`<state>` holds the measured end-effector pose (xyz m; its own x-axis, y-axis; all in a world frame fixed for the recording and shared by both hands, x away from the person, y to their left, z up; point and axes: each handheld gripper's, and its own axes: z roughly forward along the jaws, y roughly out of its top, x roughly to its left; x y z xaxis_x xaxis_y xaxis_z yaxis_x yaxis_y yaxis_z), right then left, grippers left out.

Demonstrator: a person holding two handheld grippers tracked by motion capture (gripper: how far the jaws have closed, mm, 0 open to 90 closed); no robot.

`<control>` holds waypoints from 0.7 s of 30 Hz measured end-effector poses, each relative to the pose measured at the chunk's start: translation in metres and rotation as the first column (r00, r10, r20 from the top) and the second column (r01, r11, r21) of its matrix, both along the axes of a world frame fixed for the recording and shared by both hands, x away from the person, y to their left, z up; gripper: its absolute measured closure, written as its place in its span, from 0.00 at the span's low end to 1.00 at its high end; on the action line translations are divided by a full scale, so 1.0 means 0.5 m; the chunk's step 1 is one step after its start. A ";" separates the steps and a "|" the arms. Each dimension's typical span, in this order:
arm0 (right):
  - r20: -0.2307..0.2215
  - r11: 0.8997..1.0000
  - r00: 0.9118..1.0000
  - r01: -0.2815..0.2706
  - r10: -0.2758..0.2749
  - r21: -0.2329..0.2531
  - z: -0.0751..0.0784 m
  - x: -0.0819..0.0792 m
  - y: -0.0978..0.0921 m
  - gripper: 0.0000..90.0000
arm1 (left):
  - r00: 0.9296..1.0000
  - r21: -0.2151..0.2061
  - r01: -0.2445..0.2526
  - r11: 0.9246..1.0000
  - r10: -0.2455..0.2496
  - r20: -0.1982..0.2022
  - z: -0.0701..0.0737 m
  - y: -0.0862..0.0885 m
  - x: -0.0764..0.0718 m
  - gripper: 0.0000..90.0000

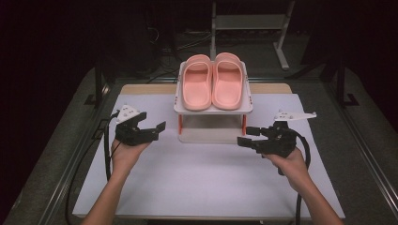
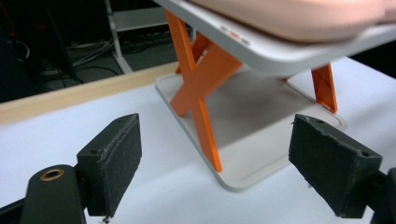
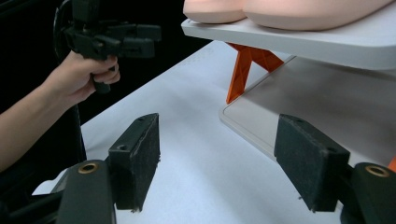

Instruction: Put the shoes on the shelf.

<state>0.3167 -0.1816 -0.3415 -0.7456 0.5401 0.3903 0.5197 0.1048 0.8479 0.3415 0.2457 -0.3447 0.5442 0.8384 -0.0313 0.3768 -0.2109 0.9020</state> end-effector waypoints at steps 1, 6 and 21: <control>-0.005 1.000 1.000 0.000 0.000 0.001 -0.003 -0.001 -0.002 0.34 | 1.000 0.000 0.000 1.000 0.000 -0.002 -0.004 -0.001 -0.002 0.18; -0.013 1.000 1.000 0.003 -0.003 0.004 -0.016 -0.007 -0.008 0.33 | 1.000 -0.002 0.005 1.000 -0.005 -0.015 -0.022 -0.003 -0.008 0.17; -0.029 1.000 1.000 0.011 -0.010 0.010 -0.061 -0.021 -0.022 0.29 | 0.998 -0.075 -0.021 0.997 0.017 -0.053 -0.074 0.024 -0.034 0.15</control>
